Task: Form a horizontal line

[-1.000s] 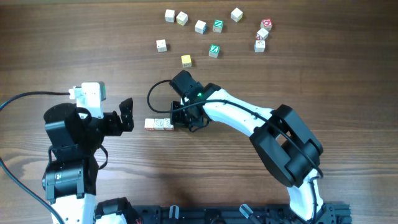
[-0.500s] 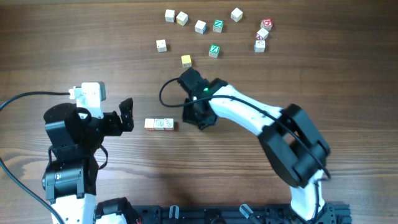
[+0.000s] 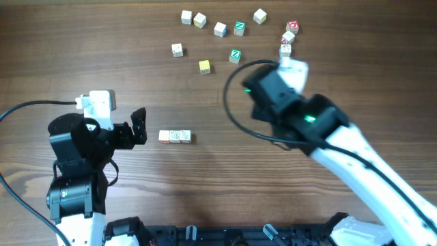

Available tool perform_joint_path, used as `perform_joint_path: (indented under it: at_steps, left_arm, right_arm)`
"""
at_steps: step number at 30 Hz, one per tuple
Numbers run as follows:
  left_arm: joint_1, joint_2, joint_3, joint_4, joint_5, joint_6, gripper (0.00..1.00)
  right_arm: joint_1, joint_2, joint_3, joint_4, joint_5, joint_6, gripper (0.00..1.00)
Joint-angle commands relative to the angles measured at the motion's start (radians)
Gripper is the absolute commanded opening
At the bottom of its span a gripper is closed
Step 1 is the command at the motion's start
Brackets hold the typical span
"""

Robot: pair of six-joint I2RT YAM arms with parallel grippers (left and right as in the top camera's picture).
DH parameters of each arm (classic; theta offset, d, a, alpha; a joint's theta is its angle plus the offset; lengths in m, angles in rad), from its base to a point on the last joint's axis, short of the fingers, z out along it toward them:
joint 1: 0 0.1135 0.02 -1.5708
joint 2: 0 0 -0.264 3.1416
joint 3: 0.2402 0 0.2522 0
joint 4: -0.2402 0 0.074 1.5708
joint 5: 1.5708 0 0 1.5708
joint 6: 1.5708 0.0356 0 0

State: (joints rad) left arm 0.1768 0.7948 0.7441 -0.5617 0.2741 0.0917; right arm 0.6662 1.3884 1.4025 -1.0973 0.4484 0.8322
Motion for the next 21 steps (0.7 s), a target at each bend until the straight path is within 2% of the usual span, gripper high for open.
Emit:
perform_joint_path:
  at_steps: [1,4,9,10,13,14,15,21]
  left_arm:
    - [0.005,0.000,0.003,0.002,-0.006,0.004,1.00]
    - [0.005,0.000,0.003,0.003,-0.006,0.004,1.00]
    - [0.005,0.000,0.003,0.002,-0.006,0.005,1.00]
    - [0.005,0.000,0.003,0.002,-0.006,0.004,1.00]
    - [0.005,0.000,0.003,0.003,-0.006,0.005,1.00]
    - [0.005,0.000,0.003,0.002,-0.006,0.004,1.00]
    - [0.005,0.000,0.003,0.003,-0.006,0.005,1.00]
    - [0.005,0.000,0.003,0.003,-0.006,0.005,1.00]
  right_arm:
    - [-0.111,-0.093,-0.003,-0.067,0.114,-0.046,0.04]
    - [-0.202,-0.175,-0.003,-0.123,0.124,-0.101,0.05]
    - [-0.300,-0.328,-0.003,-0.212,0.139,-0.094,0.05]
    - [-0.309,-0.365,-0.003,-0.227,0.136,-0.084,0.09]
    - [-0.311,-0.454,-0.003,-0.257,0.133,-0.072,0.51]
    - [-0.311,-0.474,-0.003,-0.267,0.127,-0.072,0.80]
    - [-0.311,-0.496,-0.003,-0.281,0.115,-0.073,1.00]
    - [-0.311,-0.535,-0.003,-0.339,0.095,-0.074,1.00]
